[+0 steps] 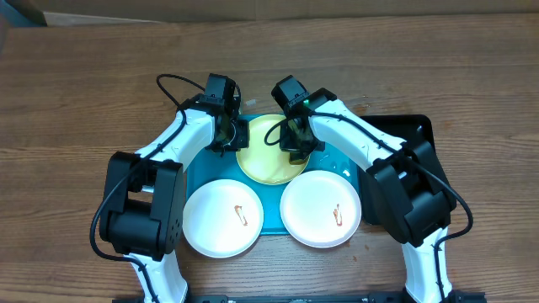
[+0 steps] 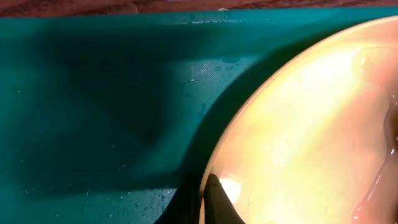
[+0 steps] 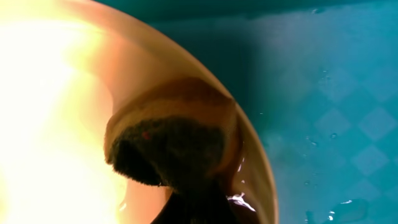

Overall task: Clean dirty plates on tray and stack at the side
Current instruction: 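Scrub the yellow plate with the sponge held in the right gripper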

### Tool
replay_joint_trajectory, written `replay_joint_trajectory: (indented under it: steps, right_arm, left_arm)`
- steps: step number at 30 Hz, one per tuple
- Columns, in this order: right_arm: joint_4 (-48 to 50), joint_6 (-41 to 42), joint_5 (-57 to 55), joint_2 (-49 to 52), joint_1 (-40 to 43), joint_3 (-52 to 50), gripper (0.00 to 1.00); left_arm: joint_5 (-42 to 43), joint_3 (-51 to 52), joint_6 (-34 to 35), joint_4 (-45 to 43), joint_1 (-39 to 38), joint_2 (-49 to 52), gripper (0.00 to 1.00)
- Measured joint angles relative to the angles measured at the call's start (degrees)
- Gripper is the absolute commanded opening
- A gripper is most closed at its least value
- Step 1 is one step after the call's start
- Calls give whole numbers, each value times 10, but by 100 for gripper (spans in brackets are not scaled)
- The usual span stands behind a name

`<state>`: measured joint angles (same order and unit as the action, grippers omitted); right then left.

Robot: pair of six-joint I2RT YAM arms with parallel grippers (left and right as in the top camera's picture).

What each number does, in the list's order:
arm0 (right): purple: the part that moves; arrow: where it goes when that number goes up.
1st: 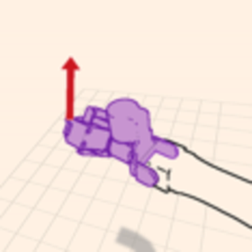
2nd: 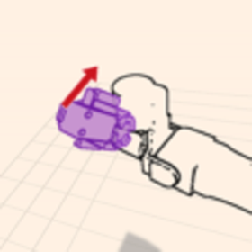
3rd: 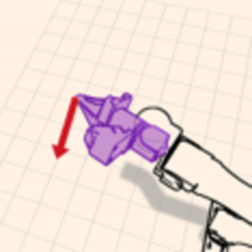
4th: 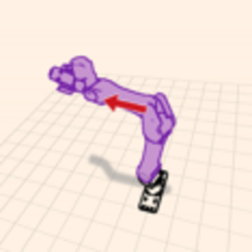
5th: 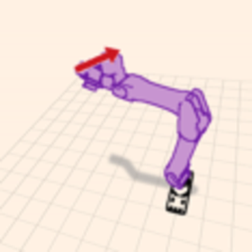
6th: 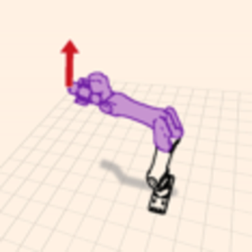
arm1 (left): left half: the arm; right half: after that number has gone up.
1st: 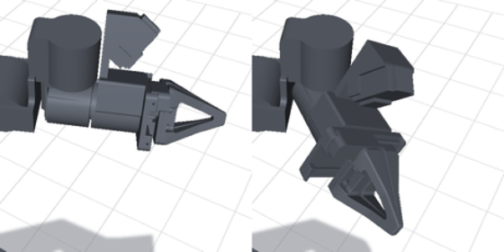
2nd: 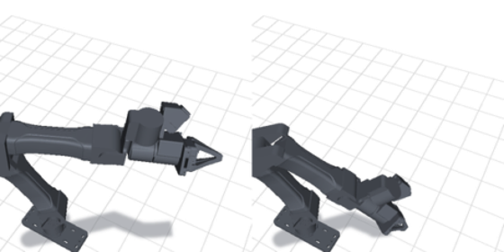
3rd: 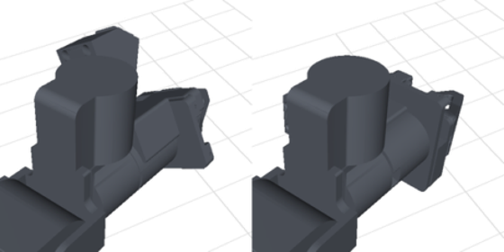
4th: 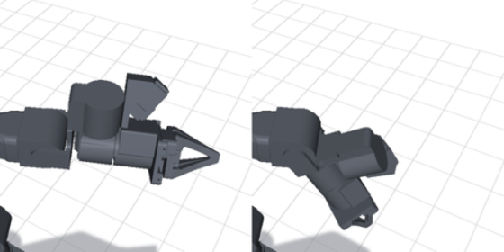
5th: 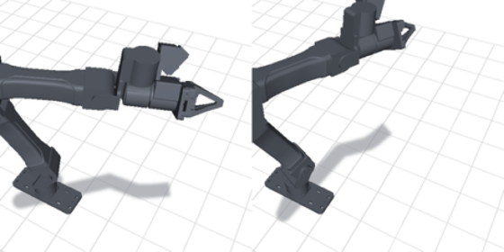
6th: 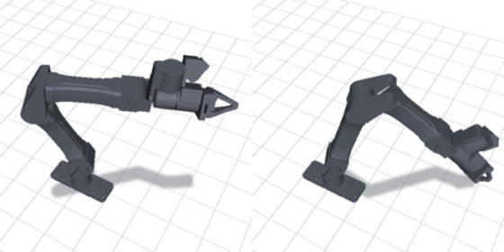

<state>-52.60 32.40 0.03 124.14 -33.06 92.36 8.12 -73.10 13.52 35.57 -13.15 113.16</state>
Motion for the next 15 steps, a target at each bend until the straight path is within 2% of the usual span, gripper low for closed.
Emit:
replay_joint_trajectory:
  steps: [10,15]
  right_arm:
    - [69,-3,86,2,-28,0,4]
    - [35,-33,153,2,-14,26,4]
  left_arm:
    - [0,0,0,0,0,0,4]
    - [0,0,0,0,0,0,4]
